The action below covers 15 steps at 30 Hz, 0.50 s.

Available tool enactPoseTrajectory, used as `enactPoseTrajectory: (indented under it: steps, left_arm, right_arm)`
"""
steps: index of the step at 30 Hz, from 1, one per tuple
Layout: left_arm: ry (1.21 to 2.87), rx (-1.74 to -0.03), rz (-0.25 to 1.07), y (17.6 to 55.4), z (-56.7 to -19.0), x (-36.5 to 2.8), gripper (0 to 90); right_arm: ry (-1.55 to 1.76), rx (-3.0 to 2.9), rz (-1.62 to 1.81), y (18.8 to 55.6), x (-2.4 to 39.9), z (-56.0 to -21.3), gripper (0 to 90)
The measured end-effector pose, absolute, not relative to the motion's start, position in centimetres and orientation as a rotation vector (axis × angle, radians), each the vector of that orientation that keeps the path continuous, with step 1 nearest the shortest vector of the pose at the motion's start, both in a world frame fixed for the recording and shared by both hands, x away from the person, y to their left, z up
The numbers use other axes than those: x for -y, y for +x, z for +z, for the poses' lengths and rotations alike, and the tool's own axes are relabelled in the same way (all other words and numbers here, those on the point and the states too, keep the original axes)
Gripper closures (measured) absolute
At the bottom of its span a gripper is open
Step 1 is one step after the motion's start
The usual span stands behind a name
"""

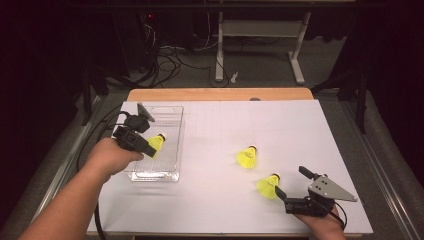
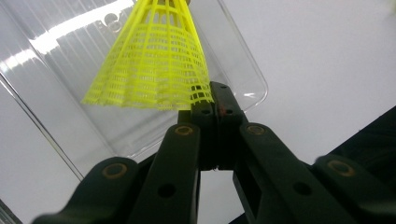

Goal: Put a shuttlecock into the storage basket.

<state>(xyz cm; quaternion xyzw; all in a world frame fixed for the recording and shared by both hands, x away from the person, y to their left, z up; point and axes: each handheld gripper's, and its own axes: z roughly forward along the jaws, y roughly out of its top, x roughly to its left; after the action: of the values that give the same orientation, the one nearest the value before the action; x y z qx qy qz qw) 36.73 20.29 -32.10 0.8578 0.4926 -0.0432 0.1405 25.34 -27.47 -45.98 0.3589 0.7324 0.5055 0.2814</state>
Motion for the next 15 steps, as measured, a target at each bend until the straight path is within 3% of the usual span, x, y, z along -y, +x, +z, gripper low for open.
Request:
enactPoseTrajectory:
  steps: [15]
  left_arm:
    - [2.479, -1.427, -0.123, 38.6, -29.8, -19.3, 89.6]
  right_arm:
    - [0.964, -1.958, 1.355, 25.4, 27.6, -46.0, 0.6]
